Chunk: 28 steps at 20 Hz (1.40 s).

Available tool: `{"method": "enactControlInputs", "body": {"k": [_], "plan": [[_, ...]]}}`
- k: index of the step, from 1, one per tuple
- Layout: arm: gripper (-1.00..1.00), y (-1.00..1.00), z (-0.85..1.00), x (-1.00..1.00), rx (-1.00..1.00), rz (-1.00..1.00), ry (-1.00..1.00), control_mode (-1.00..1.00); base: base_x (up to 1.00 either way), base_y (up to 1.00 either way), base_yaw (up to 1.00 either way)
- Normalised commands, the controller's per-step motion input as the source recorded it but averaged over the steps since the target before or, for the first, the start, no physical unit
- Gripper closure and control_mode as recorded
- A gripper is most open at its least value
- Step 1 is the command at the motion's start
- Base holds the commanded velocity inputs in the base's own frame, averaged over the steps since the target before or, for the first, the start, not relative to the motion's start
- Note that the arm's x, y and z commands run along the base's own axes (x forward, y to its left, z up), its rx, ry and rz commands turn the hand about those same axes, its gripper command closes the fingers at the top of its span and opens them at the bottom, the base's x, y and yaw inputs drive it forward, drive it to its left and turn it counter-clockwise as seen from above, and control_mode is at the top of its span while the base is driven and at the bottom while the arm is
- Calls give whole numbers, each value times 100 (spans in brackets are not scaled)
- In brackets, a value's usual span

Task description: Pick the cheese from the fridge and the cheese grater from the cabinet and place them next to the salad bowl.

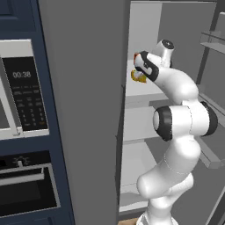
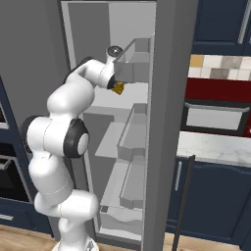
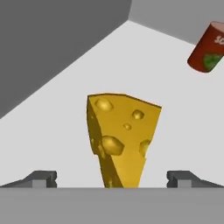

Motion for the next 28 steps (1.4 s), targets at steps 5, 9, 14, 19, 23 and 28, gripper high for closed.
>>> {"method": "enactControlInputs", "body": {"k": [5,9,14,19,23,28], "plan": [[-100,0,-13,34,0,5,4,-100,0,0,0],[-100,0,-16,30,0,5,5,-100,0,0,0],[-100,0,-18,26,0,5,6,-100,0,0,0],[-100,1,-23,9,0,6,3,-100,0,0,0],[100,4,-34,-10,0,7,6,-100,0,0,0],[100,5,-40,-14,0,6,6,-100,0,0,0]]}}
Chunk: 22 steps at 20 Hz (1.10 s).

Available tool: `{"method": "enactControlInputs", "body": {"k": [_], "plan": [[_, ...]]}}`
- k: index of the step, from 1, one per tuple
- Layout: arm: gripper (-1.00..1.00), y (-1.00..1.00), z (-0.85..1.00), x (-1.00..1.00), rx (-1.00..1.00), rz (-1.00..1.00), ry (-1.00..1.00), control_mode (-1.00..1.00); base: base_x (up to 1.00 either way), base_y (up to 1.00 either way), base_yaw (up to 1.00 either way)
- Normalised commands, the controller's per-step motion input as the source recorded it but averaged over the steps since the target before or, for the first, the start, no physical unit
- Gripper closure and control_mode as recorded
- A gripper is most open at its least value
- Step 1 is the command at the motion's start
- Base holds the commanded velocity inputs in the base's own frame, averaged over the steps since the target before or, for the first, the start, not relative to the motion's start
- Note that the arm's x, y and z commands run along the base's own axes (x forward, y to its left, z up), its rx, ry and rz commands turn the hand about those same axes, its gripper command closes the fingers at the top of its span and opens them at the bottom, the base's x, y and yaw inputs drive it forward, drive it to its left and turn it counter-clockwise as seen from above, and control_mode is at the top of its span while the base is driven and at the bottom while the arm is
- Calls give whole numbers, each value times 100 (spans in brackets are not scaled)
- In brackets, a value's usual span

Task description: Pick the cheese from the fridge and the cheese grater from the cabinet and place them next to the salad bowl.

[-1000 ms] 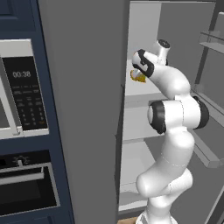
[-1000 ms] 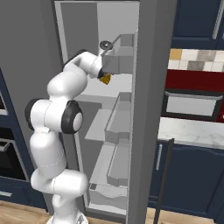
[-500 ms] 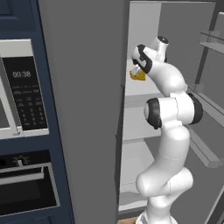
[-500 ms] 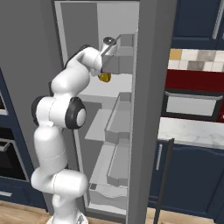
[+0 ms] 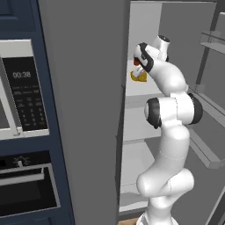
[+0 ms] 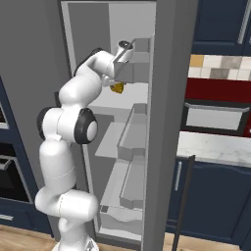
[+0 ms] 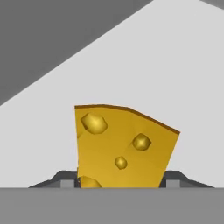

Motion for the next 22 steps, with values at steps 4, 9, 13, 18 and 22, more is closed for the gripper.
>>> {"method": "enactControlInputs", "body": {"k": [4,9,13,18,22], "plan": [[100,13,-41,-16,0,6,2,-100,0,0,0],[100,12,-20,-28,0,4,0,-100,0,0,0],[100,2,-11,-57,0,0,-6,-100,0,0,0],[100,4,6,-55,-3,0,-17,-100,0,0,0],[100,30,9,-54,-7,0,-14,-100,0,0,0]]}}
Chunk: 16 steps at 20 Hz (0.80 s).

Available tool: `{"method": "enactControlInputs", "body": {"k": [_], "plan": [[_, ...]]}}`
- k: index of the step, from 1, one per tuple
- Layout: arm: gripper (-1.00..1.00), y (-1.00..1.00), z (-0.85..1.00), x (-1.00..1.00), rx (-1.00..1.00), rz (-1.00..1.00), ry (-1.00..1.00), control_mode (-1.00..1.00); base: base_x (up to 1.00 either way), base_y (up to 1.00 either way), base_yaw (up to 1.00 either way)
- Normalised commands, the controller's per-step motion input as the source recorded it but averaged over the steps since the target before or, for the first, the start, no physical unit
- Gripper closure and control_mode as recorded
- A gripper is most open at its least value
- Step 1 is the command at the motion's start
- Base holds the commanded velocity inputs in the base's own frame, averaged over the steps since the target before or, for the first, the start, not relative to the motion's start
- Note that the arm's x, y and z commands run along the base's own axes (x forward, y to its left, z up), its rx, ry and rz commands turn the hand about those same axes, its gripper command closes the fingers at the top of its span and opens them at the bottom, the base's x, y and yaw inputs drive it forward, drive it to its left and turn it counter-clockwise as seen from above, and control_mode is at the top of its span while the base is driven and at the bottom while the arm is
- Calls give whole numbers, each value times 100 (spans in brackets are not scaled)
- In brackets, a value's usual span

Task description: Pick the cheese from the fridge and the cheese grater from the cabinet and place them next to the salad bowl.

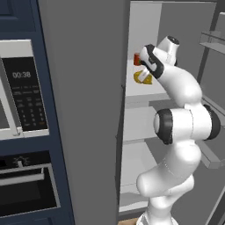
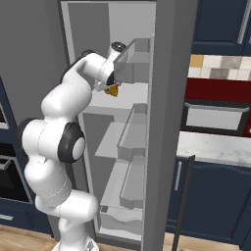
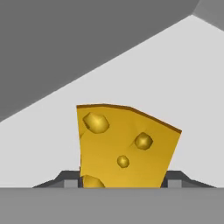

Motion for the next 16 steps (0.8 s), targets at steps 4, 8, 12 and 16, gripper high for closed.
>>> {"method": "enactControlInputs", "body": {"k": [4,8,12,16], "plan": [[100,21,21,-54,0,0,-3,-100,0,0,0],[100,9,31,-56,0,0,0,-100,0,0,0],[100,10,30,-53,-7,0,0,-100,0,0,0],[100,1,26,-60,2,-1,0,-100,0,0,0]]}}
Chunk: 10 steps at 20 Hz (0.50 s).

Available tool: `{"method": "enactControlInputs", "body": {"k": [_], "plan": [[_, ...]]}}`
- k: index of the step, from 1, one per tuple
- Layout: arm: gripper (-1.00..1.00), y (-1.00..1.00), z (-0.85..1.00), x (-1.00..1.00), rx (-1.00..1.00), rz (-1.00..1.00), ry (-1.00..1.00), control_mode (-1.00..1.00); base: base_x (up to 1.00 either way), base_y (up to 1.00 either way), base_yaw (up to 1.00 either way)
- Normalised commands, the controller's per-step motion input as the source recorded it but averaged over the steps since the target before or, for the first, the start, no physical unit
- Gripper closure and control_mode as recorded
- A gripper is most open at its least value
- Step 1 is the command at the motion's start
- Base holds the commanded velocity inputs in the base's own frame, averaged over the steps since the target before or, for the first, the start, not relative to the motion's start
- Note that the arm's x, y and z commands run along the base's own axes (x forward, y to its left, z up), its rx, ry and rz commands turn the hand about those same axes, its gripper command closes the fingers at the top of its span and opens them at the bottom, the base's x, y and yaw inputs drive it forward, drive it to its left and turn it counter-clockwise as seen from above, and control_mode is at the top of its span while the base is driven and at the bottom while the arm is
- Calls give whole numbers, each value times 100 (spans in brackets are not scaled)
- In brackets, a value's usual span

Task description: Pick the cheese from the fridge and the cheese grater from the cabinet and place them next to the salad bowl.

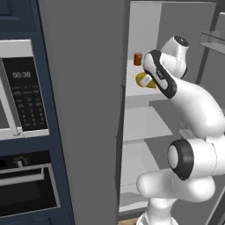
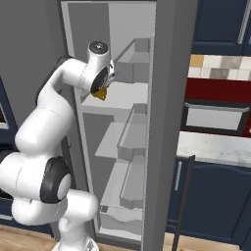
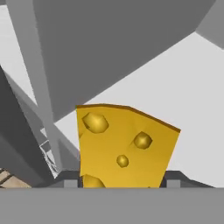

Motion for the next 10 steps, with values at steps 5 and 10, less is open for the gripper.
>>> {"method": "enactControlInputs", "body": {"k": [5,10], "plan": [[100,5,14,-73,10,-19,0,-100,0,0,0],[100,17,6,-69,4,-27,0,-100,0,0,0]]}}
